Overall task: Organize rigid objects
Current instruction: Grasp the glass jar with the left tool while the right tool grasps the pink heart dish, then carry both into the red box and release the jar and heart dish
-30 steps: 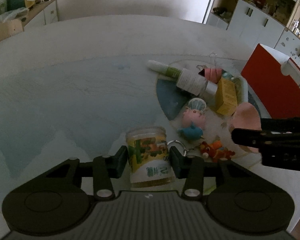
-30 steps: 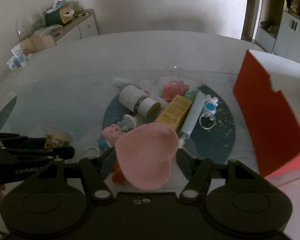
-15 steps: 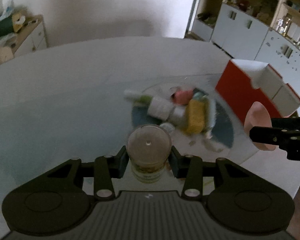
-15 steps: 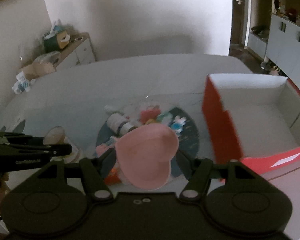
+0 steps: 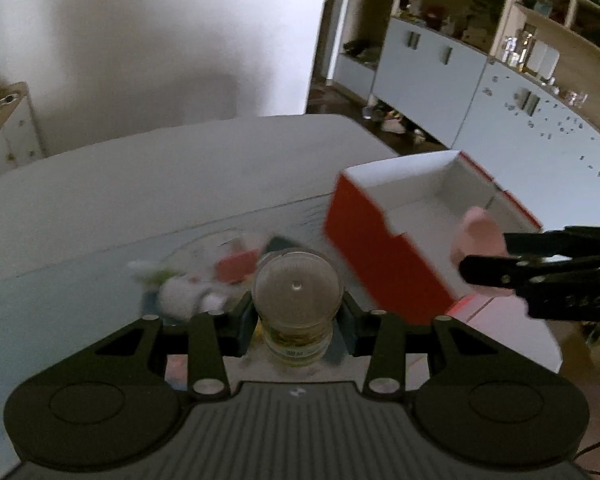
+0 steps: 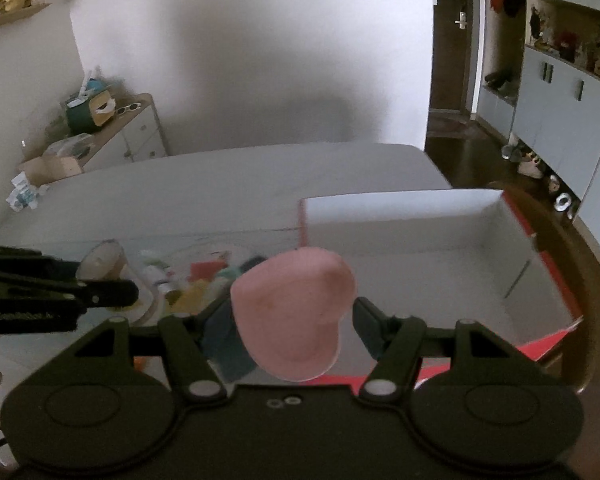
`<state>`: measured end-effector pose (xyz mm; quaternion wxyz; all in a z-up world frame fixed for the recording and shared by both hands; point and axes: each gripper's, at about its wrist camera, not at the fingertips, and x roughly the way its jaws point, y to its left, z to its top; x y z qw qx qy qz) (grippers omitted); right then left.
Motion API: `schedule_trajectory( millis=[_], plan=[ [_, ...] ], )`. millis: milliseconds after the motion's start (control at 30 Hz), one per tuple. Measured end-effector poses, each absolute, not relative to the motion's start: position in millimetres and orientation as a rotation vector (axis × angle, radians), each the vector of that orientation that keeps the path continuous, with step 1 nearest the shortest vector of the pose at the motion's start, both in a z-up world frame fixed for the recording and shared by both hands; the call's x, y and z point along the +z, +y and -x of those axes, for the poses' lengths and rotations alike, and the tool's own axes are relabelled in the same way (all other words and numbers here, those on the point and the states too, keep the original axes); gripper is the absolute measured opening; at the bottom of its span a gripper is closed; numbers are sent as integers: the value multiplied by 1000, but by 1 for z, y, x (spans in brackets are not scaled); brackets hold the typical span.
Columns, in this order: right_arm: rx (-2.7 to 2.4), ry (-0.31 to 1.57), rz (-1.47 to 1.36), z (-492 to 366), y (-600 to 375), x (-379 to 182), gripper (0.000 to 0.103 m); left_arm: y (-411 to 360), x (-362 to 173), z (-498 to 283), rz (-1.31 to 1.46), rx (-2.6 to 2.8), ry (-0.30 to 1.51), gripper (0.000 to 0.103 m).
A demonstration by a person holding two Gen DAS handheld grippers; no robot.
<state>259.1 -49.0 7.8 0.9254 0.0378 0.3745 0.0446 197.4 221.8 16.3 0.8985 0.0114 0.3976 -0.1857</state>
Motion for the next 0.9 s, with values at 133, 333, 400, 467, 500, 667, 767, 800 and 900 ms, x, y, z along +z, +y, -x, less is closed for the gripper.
schedule_trajectory(
  millis=[133,333,400,467,500,667,767,800,900],
  plan=[
    [76,770,-68,-265,-81,4,66,175,25,-208,-43,-413,804,42],
    [63,783,-40,-271,-122,-7,66,119,27,-228,-56,-424,808,42],
    [59,787,-26,-275,-132,-10,66,102,29,-235,-59,-431,809,42],
    [56,794,-21,-281,-142,-15,66,86,30,-245,-74,-443,809,42],
    [56,799,-19,-284,-147,-18,66,78,31,-249,-86,-447,812,42],
    [44,823,15,-297,-162,-34,66,35,20,-276,-131,-476,863,42],
    [49,844,49,-305,-170,-47,66,14,3,-287,-173,-468,899,42],
    [45,852,58,-309,-171,-52,66,6,-4,-291,-197,-464,914,42],
    [55,873,96,-317,-177,-65,66,-12,-23,-302,-244,-448,956,42]
  ],
)
